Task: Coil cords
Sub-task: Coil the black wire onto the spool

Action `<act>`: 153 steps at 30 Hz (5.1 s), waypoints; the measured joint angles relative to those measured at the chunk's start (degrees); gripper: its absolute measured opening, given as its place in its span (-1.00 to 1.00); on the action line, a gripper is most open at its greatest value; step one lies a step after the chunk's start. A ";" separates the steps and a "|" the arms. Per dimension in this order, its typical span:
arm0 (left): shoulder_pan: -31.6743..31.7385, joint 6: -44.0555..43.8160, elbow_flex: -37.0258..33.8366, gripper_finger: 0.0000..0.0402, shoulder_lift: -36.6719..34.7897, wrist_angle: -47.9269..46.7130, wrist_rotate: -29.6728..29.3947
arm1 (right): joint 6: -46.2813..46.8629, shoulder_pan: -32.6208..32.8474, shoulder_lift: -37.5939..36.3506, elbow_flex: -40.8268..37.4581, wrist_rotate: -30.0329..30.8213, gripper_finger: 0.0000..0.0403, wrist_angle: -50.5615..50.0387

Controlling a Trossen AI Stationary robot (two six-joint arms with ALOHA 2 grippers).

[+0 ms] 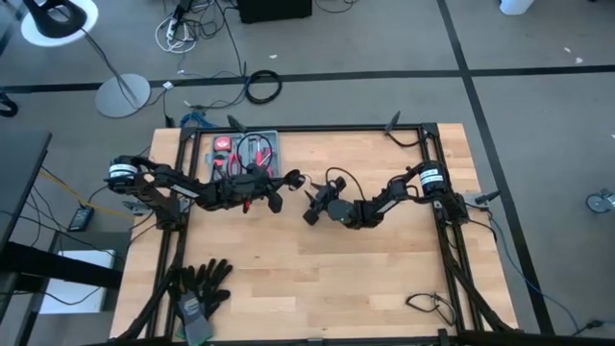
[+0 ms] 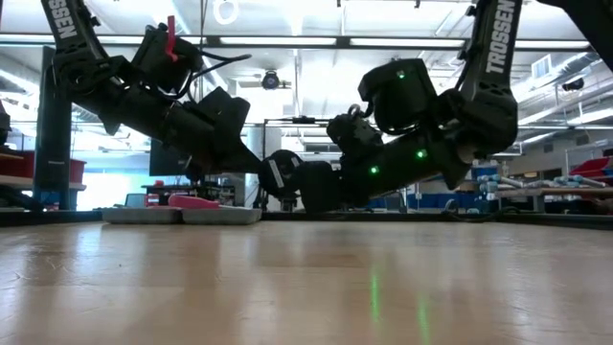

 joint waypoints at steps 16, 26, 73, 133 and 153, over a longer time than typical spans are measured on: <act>0.00 -0.07 0.02 -1.00 -0.02 1.28 0.35 | 2.54 -1.04 0.04 0.00 -2.30 -0.71 -4.52; 0.00 -0.26 0.02 -1.00 -0.02 1.32 0.57 | -3.71 -2.23 0.04 0.00 -2.25 -0.80 -3.00; -1.64 3.38 0.15 -1.00 -0.07 -9.15 -0.78 | 17.27 -7.04 0.15 14.08 -40.21 -1.00 -13.45; 0.14 10.19 0.04 -0.80 0.00 -3.75 1.36 | 4.90 -16.94 -16.74 8.28 -42.95 -0.82 -46.91; 17.04 3.61 25.81 -0.24 10.49 -25.10 12.71 | 4.90 -17.35 -16.76 0.17 -39.67 -0.79 -30.91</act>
